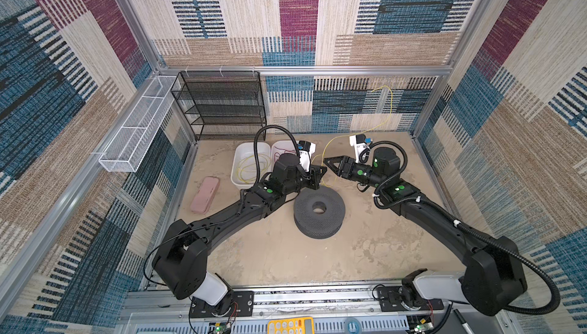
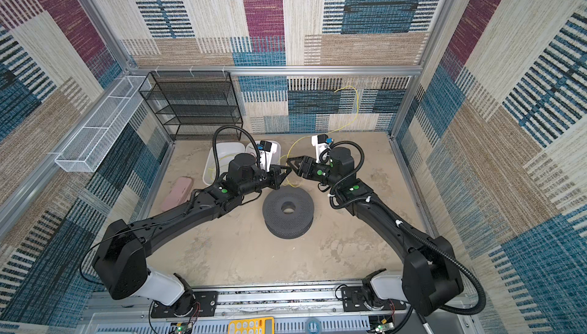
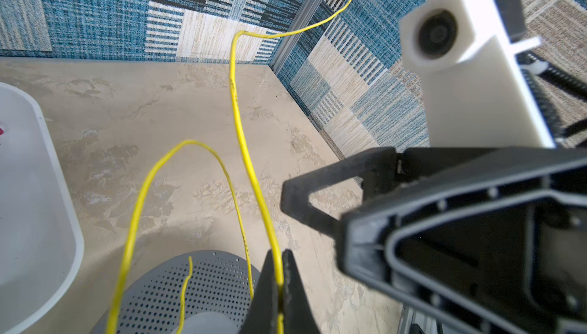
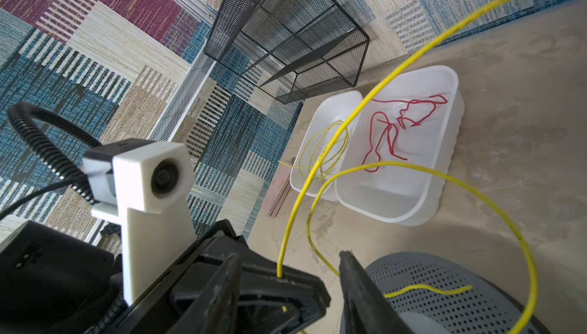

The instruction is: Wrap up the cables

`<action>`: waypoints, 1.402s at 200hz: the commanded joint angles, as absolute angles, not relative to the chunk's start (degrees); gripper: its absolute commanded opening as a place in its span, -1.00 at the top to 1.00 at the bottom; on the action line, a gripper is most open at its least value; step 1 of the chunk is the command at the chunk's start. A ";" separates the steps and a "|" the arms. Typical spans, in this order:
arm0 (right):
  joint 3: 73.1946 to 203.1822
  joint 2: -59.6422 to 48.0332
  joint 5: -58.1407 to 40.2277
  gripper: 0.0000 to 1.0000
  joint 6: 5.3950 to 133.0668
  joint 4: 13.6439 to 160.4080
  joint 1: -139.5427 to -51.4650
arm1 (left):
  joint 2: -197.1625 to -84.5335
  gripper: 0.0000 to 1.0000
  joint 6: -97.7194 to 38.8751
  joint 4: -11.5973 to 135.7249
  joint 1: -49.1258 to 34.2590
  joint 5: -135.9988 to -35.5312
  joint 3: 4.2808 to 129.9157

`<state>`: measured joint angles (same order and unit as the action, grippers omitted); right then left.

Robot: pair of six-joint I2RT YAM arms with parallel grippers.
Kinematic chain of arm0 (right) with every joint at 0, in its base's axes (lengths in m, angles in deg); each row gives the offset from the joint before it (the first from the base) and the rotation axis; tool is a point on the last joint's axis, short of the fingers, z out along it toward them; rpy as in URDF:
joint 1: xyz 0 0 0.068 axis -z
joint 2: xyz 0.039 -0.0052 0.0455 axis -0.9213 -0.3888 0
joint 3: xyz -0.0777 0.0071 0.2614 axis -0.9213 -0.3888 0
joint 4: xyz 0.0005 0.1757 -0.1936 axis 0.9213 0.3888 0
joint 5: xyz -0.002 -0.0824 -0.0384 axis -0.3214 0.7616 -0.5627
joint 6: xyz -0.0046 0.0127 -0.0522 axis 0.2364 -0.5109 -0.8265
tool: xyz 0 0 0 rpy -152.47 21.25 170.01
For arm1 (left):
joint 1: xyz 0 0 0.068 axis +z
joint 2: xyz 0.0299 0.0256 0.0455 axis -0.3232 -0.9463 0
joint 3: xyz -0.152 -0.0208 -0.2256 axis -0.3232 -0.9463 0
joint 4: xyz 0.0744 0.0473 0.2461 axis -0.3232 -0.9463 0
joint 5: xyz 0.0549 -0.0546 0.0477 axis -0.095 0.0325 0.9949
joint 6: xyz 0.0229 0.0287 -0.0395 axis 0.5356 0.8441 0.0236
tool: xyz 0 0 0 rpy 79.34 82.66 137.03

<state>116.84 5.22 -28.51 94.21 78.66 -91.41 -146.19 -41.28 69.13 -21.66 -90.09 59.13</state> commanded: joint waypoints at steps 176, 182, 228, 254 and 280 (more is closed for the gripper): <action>117.04 2.72 -30.29 0.95 97.23 72.81 -91.64 | -146.61 1.00 -39.63 70.09 -21.57 -94.67 58.22; 117.09 2.72 -30.36 0.95 97.23 72.80 -91.64 | -146.70 1.00 -39.62 70.08 -21.55 -94.67 58.33; 116.97 3.44 -29.92 1.00 96.82 73.43 -91.64 | -146.48 0.45 -39.39 69.76 -21.57 -94.68 58.48; 117.47 5.25 -28.35 1.00 95.52 75.62 -91.57 | -142.80 0.04 -37.84 67.44 -21.24 -94.10 57.44; 115.93 7.73 -28.18 1.00 95.48 75.92 -91.56 | -134.90 -0.04 -38.07 66.18 -19.92 -92.12 54.28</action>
<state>116.97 5.68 -28.86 96.46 76.26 -91.52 -140.40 -39.60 66.99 -20.87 -94.55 56.33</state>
